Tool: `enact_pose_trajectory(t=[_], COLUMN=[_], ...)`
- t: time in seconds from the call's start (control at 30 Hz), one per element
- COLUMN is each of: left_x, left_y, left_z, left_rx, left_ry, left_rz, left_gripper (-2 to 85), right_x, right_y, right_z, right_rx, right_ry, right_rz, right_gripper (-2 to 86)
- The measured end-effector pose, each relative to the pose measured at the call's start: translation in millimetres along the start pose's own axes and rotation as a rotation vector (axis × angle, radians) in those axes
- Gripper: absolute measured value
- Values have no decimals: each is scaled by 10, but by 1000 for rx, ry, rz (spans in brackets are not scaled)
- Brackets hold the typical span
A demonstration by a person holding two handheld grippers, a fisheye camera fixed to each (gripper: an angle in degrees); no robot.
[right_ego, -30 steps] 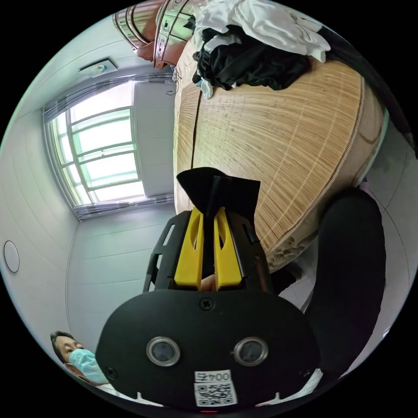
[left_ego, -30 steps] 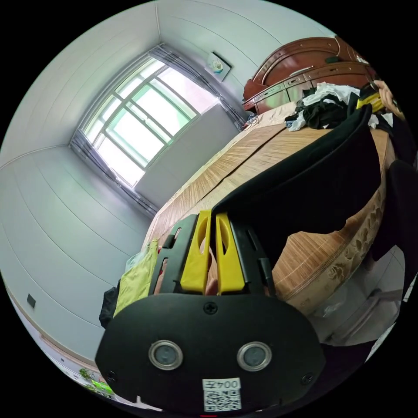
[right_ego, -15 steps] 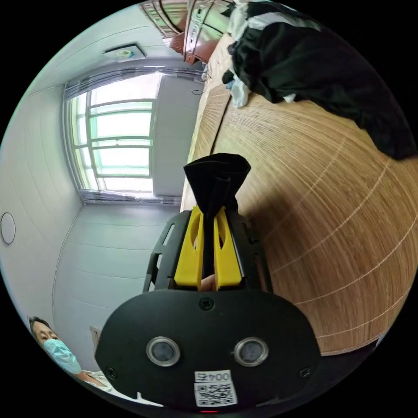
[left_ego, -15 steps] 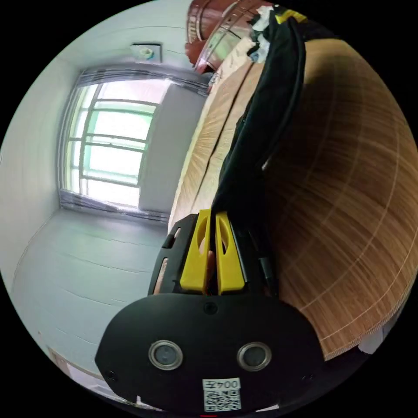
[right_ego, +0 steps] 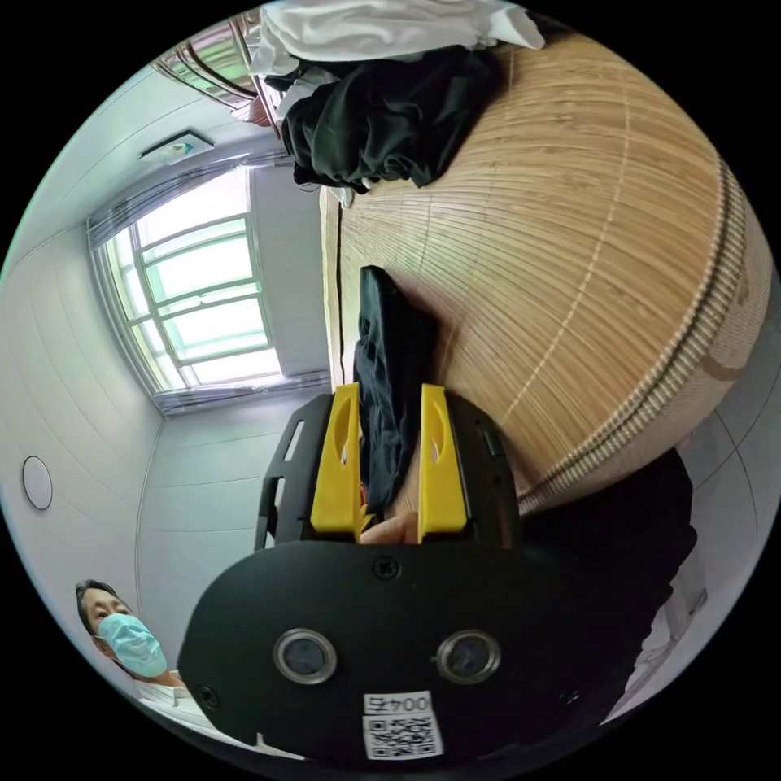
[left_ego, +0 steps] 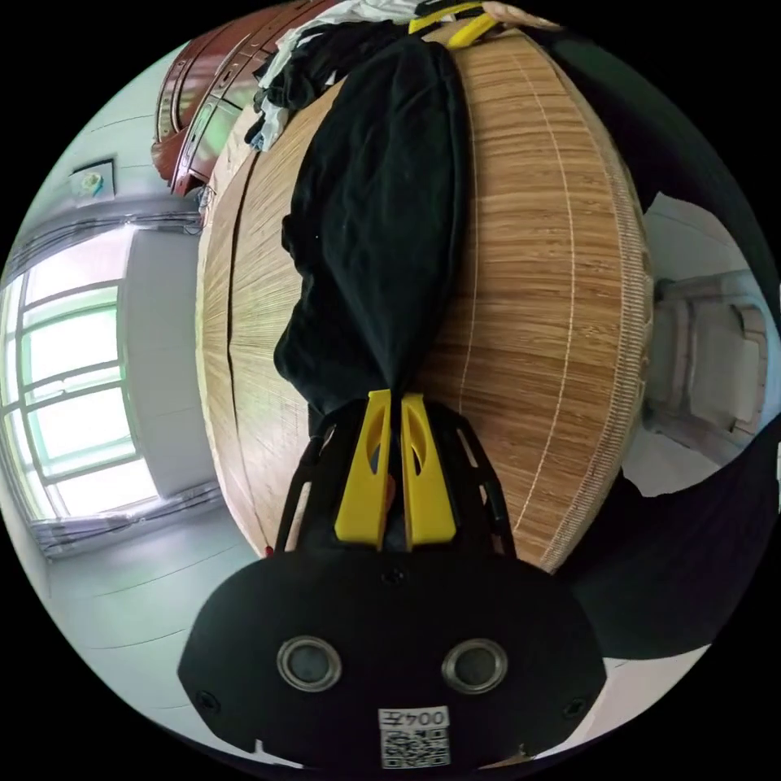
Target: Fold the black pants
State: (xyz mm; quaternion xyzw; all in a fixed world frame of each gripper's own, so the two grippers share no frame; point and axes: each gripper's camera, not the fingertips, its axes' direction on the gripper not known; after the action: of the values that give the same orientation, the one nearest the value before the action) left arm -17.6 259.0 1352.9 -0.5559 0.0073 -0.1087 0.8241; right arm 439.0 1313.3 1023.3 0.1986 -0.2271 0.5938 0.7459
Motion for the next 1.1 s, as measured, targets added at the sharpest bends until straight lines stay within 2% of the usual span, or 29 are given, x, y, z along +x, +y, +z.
enact_pose_trajectory(t=[0.13,0.23,0.4,0.5,0.67,0.77,0.87,0.93,1.1], left_x=[-640,-1264,-2325,-2576,-2767,-2895,-3023,-3055,-2930], left_y=[331,677,1561,2065,2694,2778,2587,2386,1504], left_z=[-90,-73,217,385,234,90,95,98,1], left_rx=[49,104,311,498,688,747,759,771,619], left_ry=[220,438,965,1278,1290,1198,1147,1132,1042], left_rz=[-31,-139,-462,-546,-675,-785,-913,-967,-852], left_gripper=[19,21,28,39,73,73,60,53,35], right_x=[-66,-129,-220,-361,-576,-611,-612,-681,-649], right_y=[146,173,201,234,243,167,185,373,924], right_z=[-140,-172,-37,81,182,281,444,509,236], right_rx=[10,22,9,23,89,76,0,-16,-92], right_ry=[73,104,139,230,419,448,458,626,692], right_rz=[-75,-105,-123,-173,-273,-292,-305,-389,-497], right_gripper=[115,113,111,110,111,112,85,57,72])
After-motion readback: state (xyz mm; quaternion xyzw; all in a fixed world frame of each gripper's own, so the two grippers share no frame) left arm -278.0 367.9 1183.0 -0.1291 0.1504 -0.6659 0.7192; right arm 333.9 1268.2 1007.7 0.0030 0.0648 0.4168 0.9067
